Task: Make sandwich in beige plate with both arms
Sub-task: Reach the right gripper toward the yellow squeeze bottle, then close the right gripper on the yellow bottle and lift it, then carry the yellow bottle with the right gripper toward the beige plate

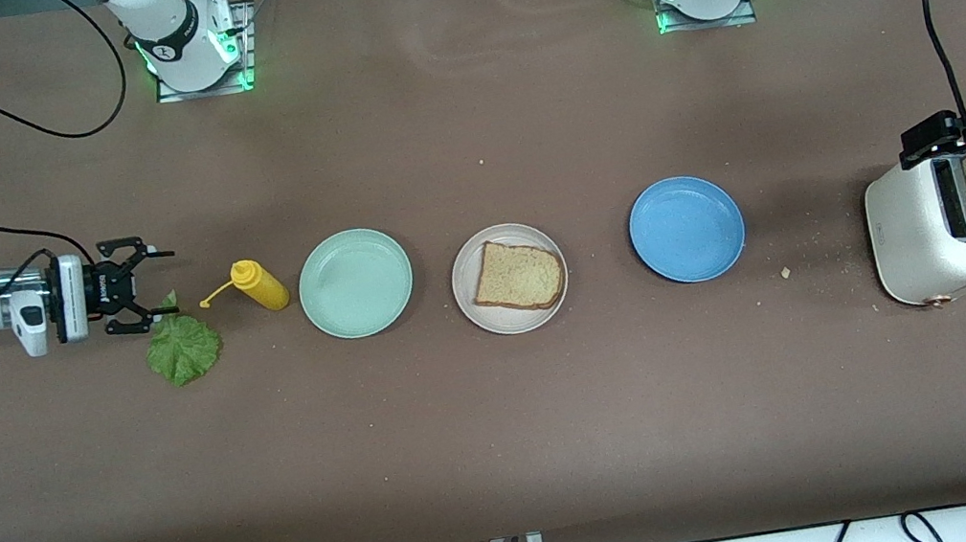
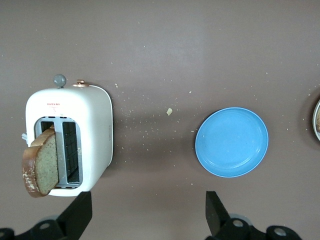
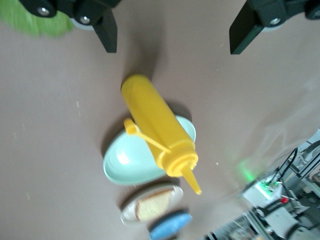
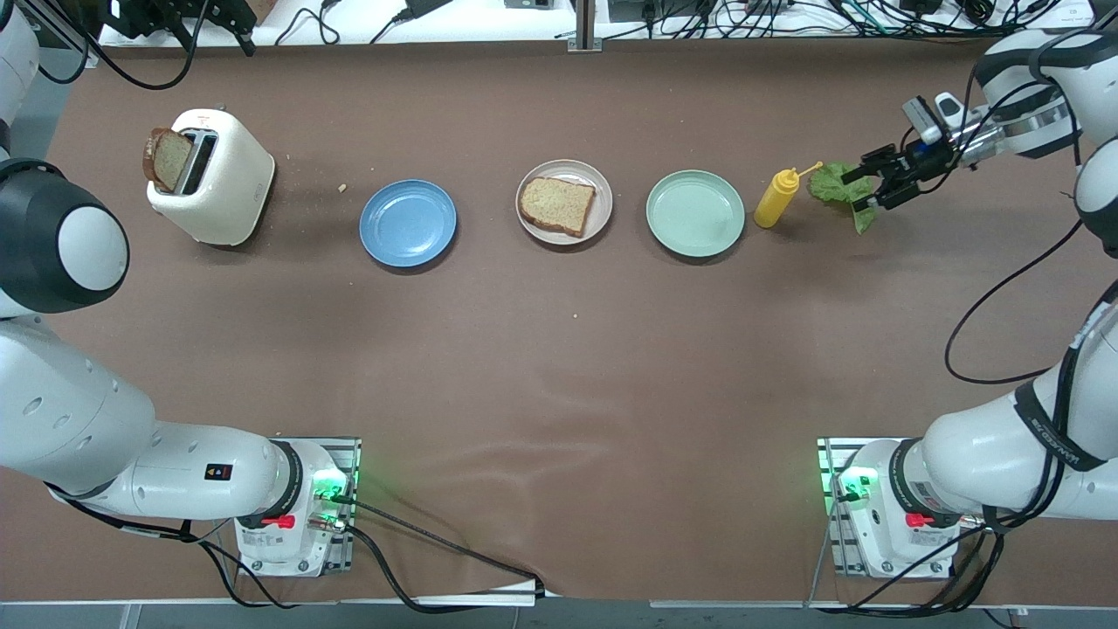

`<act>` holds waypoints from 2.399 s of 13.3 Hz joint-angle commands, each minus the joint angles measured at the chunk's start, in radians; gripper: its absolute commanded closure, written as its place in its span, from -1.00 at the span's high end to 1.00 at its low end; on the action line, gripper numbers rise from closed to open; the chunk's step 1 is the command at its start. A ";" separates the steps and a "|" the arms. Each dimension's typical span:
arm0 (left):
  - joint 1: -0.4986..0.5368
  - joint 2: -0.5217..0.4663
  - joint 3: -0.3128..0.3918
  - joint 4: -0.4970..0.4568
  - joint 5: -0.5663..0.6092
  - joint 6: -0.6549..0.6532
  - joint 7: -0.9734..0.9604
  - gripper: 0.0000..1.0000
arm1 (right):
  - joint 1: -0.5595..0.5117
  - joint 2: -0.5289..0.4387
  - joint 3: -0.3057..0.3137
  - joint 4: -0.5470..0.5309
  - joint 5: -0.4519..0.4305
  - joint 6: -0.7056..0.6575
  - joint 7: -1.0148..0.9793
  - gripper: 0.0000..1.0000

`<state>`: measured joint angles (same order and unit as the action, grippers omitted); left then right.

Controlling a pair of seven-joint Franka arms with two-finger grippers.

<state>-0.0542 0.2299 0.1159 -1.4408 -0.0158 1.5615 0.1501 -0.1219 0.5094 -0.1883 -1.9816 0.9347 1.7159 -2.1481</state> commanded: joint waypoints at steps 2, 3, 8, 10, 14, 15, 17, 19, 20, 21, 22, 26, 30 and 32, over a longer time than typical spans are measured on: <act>-0.001 -0.015 -0.007 -0.010 0.031 0.006 0.002 1.00 | -0.013 0.098 0.010 0.018 0.177 -0.110 -0.215 0.99; -0.001 -0.015 -0.007 -0.010 0.030 0.006 0.002 1.00 | -0.010 0.128 0.016 0.018 0.220 -0.139 -0.254 0.99; -0.003 -0.014 -0.009 -0.010 0.031 0.008 0.002 1.00 | 0.002 0.209 0.089 0.041 0.341 -0.153 -0.362 0.99; -0.003 -0.012 -0.009 -0.010 0.031 0.009 0.002 1.00 | 0.014 0.216 0.102 0.043 0.371 -0.150 -0.363 0.99; -0.003 -0.012 -0.009 -0.010 0.031 0.009 0.002 1.00 | 0.044 0.232 0.116 0.050 0.377 -0.160 -0.368 1.00; -0.003 -0.012 -0.009 -0.010 0.031 0.009 0.002 1.00 | 0.045 0.236 0.122 0.056 0.389 -0.153 -0.375 1.00; -0.003 -0.011 -0.009 -0.010 0.031 0.009 0.002 1.00 | 0.048 0.251 0.125 0.075 0.398 -0.160 -0.409 0.73; -0.003 -0.011 -0.009 -0.010 0.031 0.009 0.002 1.00 | 0.041 0.251 0.121 0.082 0.394 -0.163 -0.409 -0.03; -0.003 -0.011 -0.009 -0.010 0.031 0.009 0.002 1.00 | 0.022 0.259 0.119 0.099 0.385 -0.163 -0.401 -0.02; -0.003 -0.011 -0.009 -0.010 0.031 0.009 0.002 1.00 | 0.015 0.261 0.119 0.104 0.378 -0.165 -0.403 0.02; -0.003 -0.011 -0.009 -0.010 0.031 0.009 0.002 1.00 | 0.011 0.265 0.118 0.101 0.362 -0.173 -0.403 0.03; -0.003 -0.012 -0.009 -0.010 0.031 0.009 -0.001 1.00 | 0.002 0.274 0.118 0.102 0.349 -0.186 -0.401 -0.62; -0.003 -0.012 -0.009 -0.010 0.030 0.009 -0.001 1.00 | 0.002 0.271 0.118 0.098 0.349 -0.193 -0.366 -1.00; -0.003 -0.011 -0.009 -0.010 0.030 0.009 -0.004 1.00 | 0.013 0.244 0.118 0.105 0.349 -0.193 -0.268 -1.00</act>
<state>-0.0551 0.2301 0.1134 -1.4409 -0.0158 1.5639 0.1500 -0.1078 0.7696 -0.0748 -1.9011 1.3030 1.5445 -2.4946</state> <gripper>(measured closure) 0.000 0.921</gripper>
